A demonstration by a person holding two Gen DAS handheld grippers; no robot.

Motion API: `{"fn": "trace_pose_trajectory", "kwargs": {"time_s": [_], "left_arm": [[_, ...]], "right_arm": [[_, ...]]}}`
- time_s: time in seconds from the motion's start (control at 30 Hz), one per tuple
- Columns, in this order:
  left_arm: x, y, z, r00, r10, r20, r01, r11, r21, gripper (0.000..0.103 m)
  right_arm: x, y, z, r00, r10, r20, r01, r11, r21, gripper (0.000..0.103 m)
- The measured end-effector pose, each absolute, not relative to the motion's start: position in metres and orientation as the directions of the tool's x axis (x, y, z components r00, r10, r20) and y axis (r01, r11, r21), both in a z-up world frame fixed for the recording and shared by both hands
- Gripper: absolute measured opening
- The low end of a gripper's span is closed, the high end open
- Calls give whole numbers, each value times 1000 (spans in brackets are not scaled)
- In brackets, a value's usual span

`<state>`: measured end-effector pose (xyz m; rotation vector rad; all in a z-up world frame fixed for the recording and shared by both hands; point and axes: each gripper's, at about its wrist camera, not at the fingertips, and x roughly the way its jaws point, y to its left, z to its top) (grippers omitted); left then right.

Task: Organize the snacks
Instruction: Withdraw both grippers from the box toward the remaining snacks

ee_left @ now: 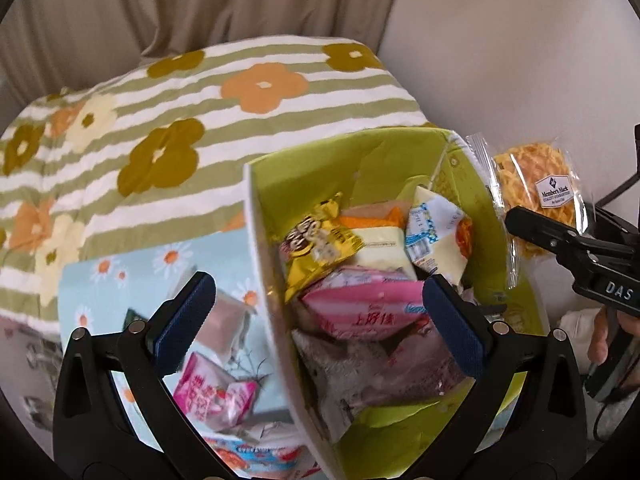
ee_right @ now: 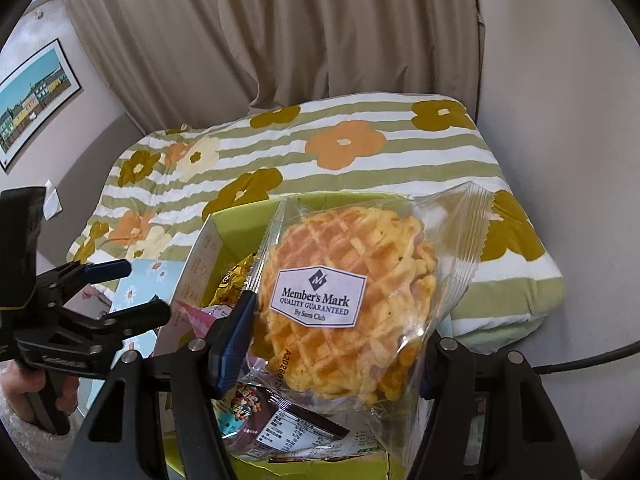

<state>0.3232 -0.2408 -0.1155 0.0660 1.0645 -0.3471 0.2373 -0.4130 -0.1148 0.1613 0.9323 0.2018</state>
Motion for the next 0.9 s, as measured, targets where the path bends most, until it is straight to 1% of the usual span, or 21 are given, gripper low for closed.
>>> {"fn": "trace_pose_trajectory", "kwargs": {"time_s": [0.13, 0.2, 0.23, 0.27, 0.4, 0.57, 0.63, 0.9], "left_arm": [[316, -226, -113, 458, -217, -862, 275, 957, -95, 102], [312, -220, -111, 463, -218, -859, 258, 961, -105, 102], [310, -216, -111, 463, -219, -859, 248, 962, -112, 102], [309, -214, -111, 462, -217, -860, 242, 964, -113, 102], [299, -205, -111, 466, -212, -859, 221, 968, -119, 102], [288, -197, -113, 467, -208, -859, 194, 972, -130, 102], [283, -194, -111, 471, -211, -857, 186, 973, -137, 102], [255, -176, -88, 522, -184, -833, 142, 982, -128, 102]], "right_arm": [[244, -404, -115, 589, 270, -762, -134, 962, 237, 64], [246, -398, -114, 614, 255, -747, -138, 967, 216, 76], [246, -397, -113, 641, 248, -726, -143, 968, 205, 97], [245, -397, -111, 660, 251, -708, -148, 967, 205, 103], [237, -399, -106, 684, 242, -689, -146, 970, 195, 103], [223, -404, -109, 640, 240, -730, -123, 970, 211, 103], [217, -406, -106, 634, 246, -734, -120, 968, 220, 103], [192, -405, -83, 665, 240, -707, -154, 971, 185, 103]]}}
